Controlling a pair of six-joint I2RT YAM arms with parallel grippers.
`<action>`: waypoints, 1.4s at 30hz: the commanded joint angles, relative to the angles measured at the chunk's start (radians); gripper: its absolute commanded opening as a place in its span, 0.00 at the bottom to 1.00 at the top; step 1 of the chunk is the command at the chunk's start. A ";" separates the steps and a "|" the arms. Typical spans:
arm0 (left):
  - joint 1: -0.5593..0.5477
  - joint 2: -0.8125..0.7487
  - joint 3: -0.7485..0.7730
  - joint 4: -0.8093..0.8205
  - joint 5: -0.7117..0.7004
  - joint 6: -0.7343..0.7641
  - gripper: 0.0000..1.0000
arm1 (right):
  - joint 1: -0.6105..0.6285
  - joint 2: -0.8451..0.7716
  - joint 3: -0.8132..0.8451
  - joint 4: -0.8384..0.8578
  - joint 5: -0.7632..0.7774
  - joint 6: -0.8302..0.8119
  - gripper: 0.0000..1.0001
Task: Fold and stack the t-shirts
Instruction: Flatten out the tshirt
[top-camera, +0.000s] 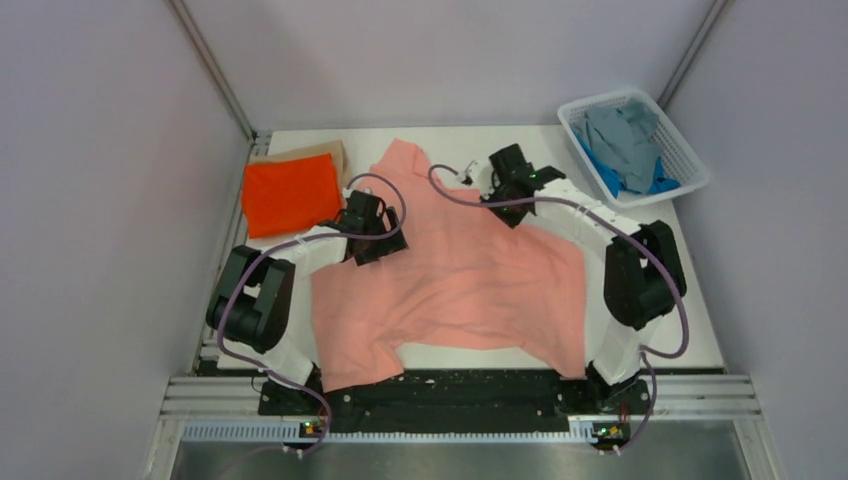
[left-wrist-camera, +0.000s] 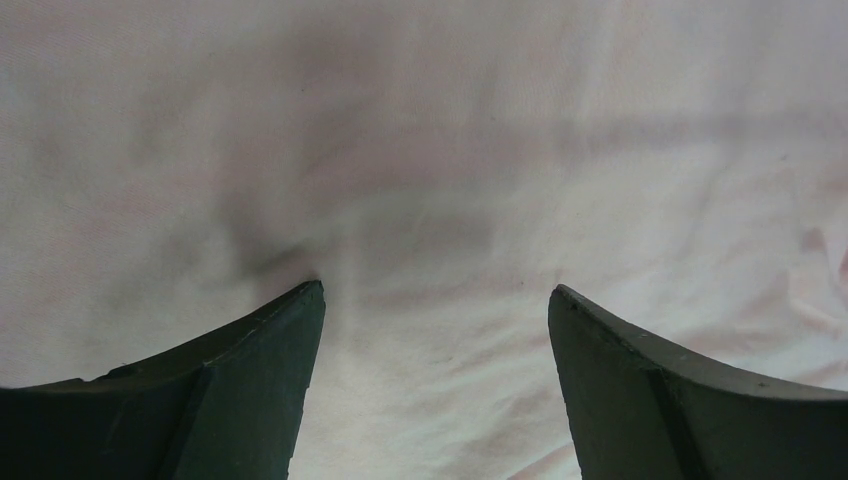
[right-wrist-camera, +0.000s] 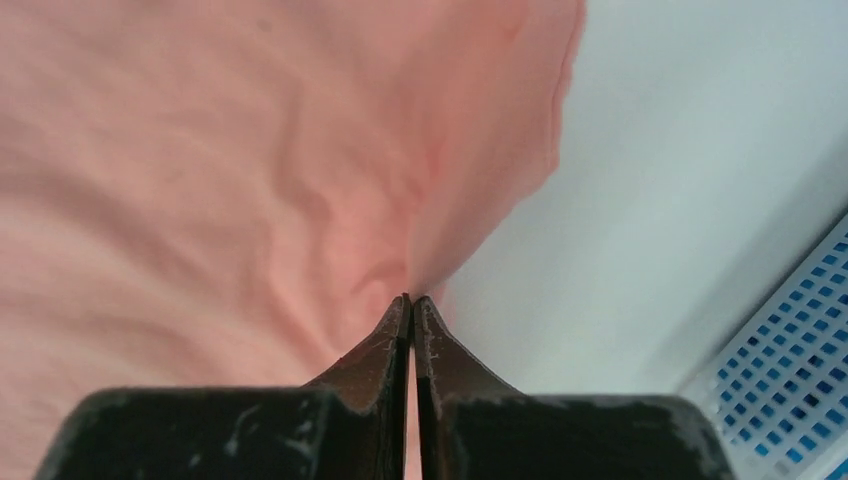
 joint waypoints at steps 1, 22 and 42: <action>0.002 -0.028 -0.030 -0.011 0.009 -0.005 0.87 | 0.203 -0.068 -0.111 -0.012 0.262 0.247 0.04; 0.005 -0.023 -0.044 0.010 0.015 -0.005 0.87 | 0.637 -0.405 -0.468 0.399 0.556 0.687 0.84; 0.005 -0.069 -0.088 0.008 -0.009 -0.006 0.87 | 0.202 -0.849 -0.966 0.446 0.057 1.106 0.94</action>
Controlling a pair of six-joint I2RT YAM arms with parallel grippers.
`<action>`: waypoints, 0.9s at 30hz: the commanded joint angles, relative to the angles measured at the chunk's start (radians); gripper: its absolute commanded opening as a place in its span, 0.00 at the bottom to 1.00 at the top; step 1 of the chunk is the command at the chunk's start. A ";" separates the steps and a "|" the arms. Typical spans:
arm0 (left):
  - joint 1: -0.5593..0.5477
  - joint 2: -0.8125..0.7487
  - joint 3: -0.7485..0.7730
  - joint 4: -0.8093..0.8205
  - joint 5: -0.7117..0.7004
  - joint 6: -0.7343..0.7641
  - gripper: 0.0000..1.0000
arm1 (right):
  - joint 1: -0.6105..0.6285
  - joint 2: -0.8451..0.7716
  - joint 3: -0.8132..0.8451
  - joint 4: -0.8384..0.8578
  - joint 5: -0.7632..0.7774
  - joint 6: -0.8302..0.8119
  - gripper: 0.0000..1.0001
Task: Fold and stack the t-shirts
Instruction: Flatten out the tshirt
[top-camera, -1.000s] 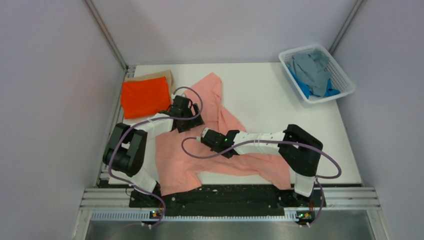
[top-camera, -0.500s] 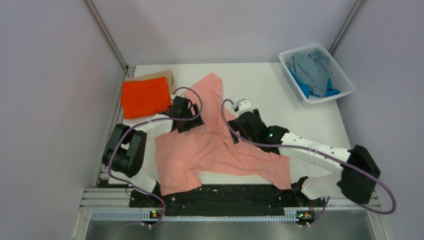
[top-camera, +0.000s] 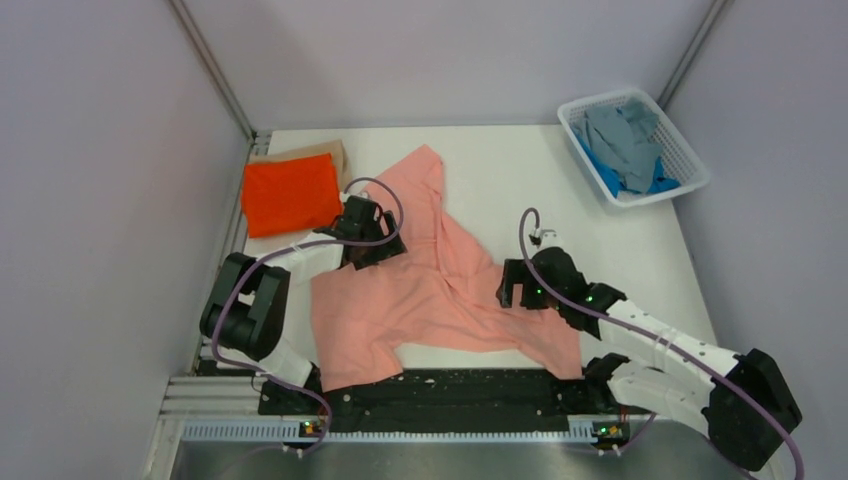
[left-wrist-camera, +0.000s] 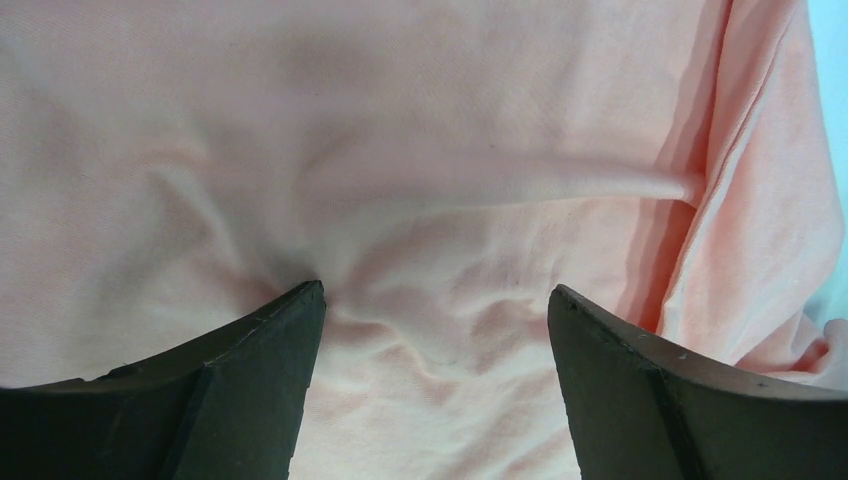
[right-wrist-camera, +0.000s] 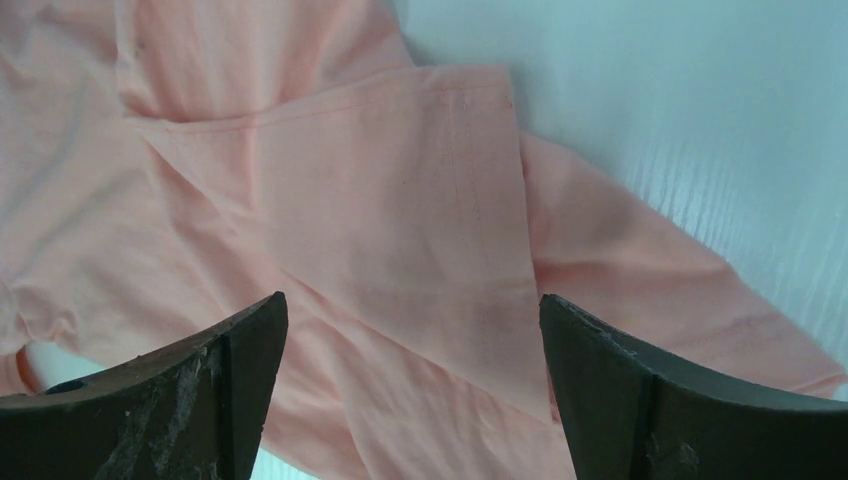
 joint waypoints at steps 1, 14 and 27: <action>0.004 -0.016 -0.023 -0.024 -0.014 -0.007 0.87 | -0.041 0.017 -0.031 0.095 -0.108 0.066 0.94; 0.005 -0.027 -0.019 -0.034 -0.017 -0.004 0.87 | -0.059 0.164 -0.014 0.210 -0.120 0.016 0.88; 0.005 -0.027 -0.016 -0.031 -0.018 -0.003 0.87 | -0.083 0.075 -0.052 0.210 -0.038 0.007 0.88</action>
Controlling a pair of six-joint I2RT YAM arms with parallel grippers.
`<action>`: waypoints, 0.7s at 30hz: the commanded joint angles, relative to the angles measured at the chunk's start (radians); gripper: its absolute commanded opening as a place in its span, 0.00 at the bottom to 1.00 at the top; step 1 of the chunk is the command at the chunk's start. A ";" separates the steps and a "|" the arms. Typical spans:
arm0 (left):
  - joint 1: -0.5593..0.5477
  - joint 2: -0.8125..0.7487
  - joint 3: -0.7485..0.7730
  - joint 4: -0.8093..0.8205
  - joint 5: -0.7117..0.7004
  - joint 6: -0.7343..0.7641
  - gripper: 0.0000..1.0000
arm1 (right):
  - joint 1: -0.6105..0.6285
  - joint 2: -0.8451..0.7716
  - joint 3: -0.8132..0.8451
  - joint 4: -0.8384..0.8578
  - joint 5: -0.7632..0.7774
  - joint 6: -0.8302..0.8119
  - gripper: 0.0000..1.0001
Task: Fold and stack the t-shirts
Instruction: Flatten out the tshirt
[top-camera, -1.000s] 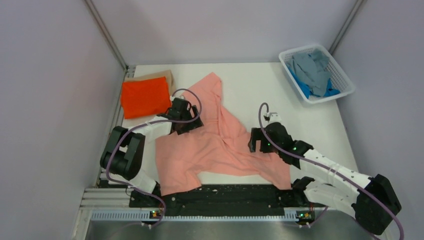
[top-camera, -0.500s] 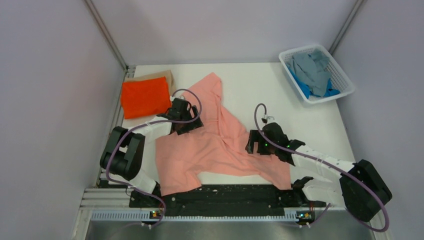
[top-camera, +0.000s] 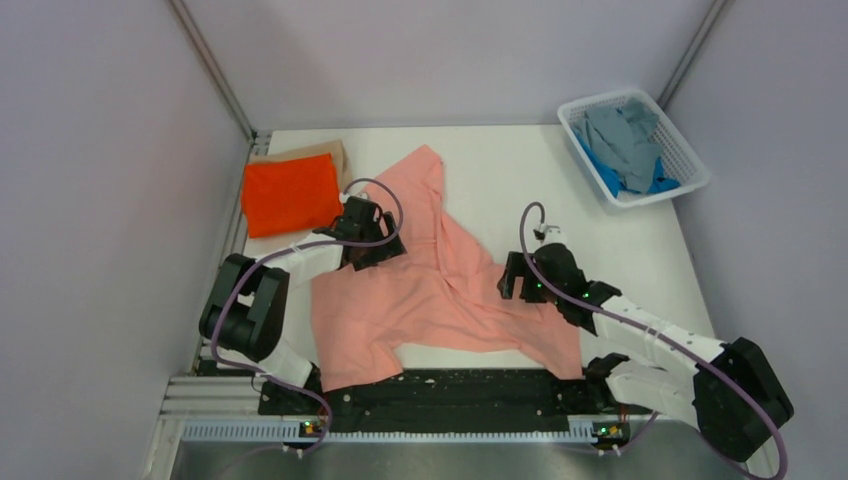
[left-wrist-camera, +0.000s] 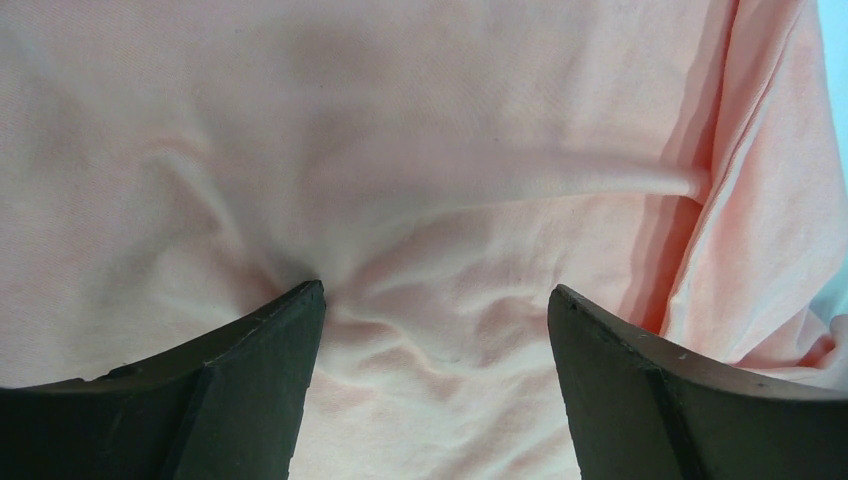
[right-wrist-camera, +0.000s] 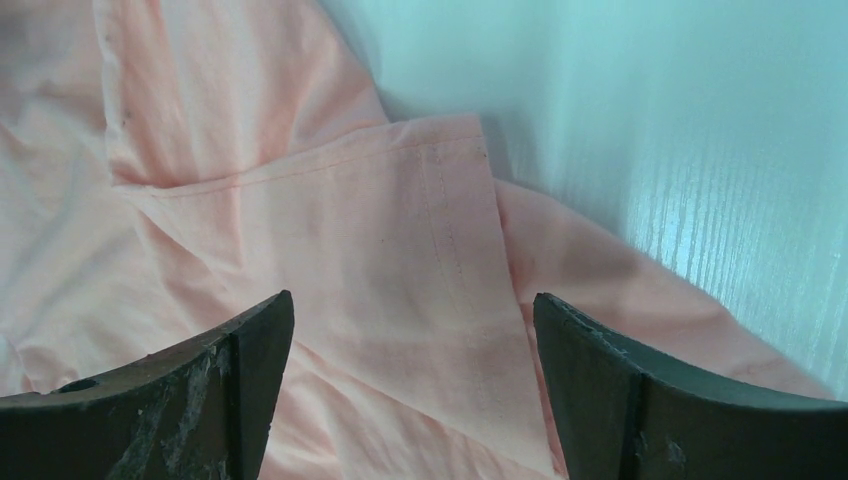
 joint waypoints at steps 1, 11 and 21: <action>0.005 -0.019 -0.013 -0.021 -0.015 -0.003 0.87 | -0.011 0.015 -0.013 0.090 -0.027 -0.026 0.87; 0.005 -0.022 -0.014 -0.021 -0.015 0.000 0.87 | -0.011 0.059 -0.032 0.278 -0.255 -0.041 0.79; 0.006 -0.022 -0.013 -0.015 -0.008 -0.002 0.87 | -0.011 0.078 -0.034 0.297 -0.211 -0.056 0.74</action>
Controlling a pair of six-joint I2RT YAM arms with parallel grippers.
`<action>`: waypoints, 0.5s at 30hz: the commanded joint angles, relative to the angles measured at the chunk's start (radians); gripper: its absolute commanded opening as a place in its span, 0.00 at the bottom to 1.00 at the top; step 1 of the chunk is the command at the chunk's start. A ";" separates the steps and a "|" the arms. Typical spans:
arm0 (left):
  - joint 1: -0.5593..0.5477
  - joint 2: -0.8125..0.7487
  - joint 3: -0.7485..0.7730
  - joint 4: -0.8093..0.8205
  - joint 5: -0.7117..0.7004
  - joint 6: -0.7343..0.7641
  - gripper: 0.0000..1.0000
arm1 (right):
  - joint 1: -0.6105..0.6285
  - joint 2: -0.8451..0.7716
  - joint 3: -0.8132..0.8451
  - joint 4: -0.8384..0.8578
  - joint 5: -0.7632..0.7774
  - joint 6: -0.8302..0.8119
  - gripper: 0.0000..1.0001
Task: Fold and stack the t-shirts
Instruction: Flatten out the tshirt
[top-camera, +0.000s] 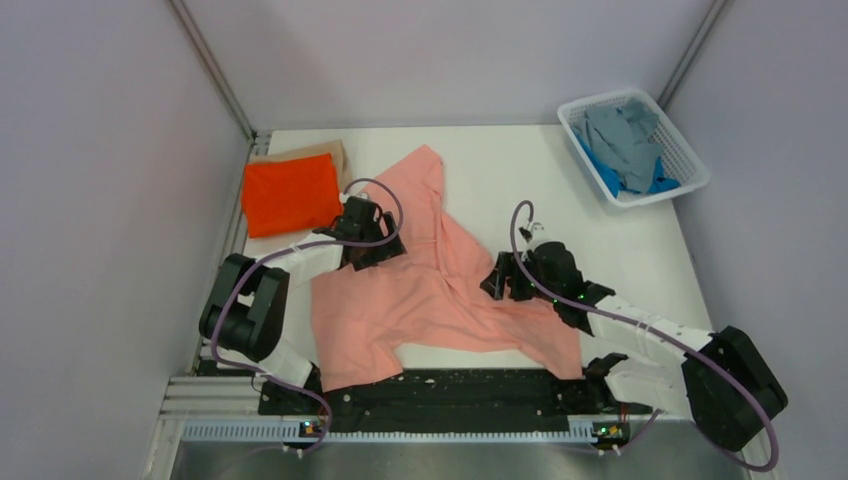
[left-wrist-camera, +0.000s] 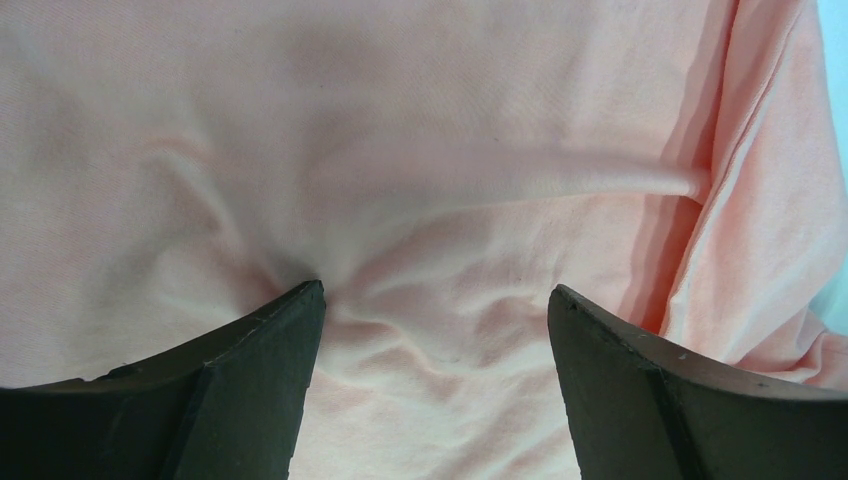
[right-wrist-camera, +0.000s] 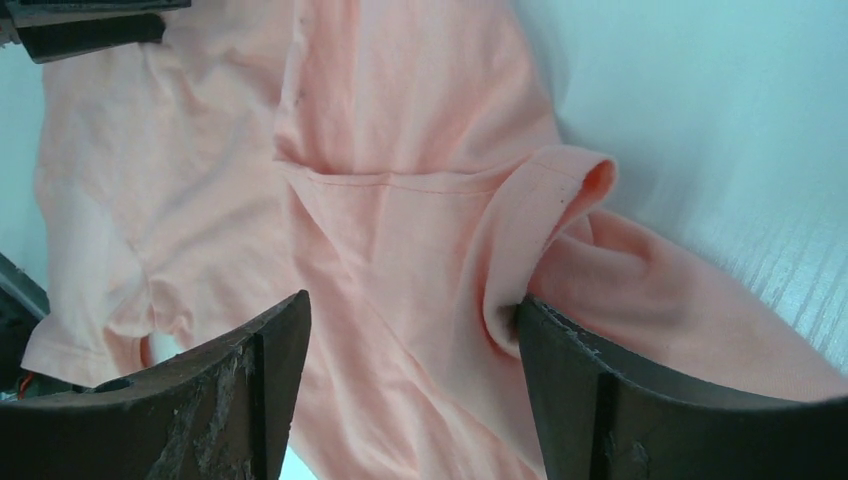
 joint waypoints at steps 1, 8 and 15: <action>0.006 -0.021 -0.012 -0.015 -0.007 -0.002 0.87 | -0.010 0.046 0.019 0.043 0.085 -0.020 0.74; 0.005 -0.023 -0.012 -0.017 -0.011 0.001 0.87 | -0.010 0.146 0.077 0.036 0.266 -0.002 0.65; 0.005 -0.031 -0.011 -0.029 -0.048 0.004 0.87 | -0.010 0.144 0.096 0.041 0.247 0.004 0.19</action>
